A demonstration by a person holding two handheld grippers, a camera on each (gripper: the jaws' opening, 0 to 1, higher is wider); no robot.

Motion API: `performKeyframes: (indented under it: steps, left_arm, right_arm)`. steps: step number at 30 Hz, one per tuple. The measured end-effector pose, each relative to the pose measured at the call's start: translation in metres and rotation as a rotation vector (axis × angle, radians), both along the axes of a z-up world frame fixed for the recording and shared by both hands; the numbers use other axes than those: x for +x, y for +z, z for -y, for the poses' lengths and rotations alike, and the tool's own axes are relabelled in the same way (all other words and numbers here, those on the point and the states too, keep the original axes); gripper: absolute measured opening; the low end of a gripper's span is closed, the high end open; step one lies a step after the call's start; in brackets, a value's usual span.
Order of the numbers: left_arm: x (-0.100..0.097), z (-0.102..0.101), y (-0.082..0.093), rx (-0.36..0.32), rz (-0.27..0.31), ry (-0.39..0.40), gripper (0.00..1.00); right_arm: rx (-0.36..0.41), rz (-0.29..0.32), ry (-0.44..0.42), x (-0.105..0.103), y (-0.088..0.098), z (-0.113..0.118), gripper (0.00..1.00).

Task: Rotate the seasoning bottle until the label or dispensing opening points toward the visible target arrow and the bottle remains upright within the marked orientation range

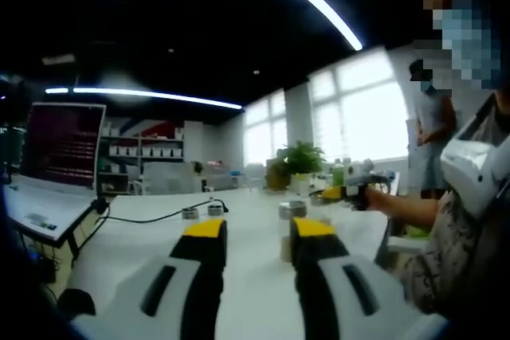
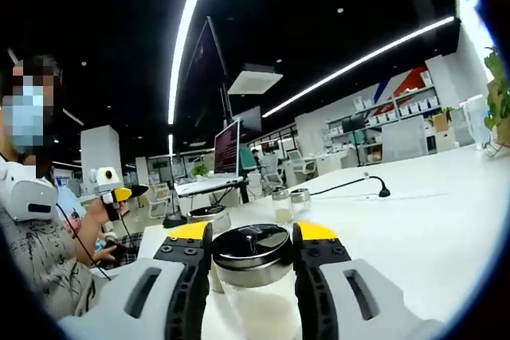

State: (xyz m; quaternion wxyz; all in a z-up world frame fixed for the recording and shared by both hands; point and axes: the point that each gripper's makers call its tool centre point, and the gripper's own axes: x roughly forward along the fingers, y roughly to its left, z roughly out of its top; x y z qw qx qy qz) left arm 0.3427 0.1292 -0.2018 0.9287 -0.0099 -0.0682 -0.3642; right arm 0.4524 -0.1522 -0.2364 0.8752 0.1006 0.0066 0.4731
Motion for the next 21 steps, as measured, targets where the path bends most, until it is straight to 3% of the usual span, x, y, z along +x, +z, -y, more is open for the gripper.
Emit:
performKeyframes:
  steps: [9,16,21]
  left_arm:
    - [-0.001,0.002,0.0,0.005,-0.001,-0.01,0.33]
    - [0.002,-0.001,0.001,-0.008,-0.01,-0.014,0.33]
    - [0.0,-0.001,0.001,-0.006,-0.008,-0.021,0.33]
  right_arm:
    - [-0.024,-0.018,0.161,-0.003,-0.001,-0.006,0.4]
    - [-0.006,-0.027,0.225,-0.007,-0.002,-0.008,0.4]
    - [0.011,0.006,0.249,-0.011,-0.001,-0.009,0.43]
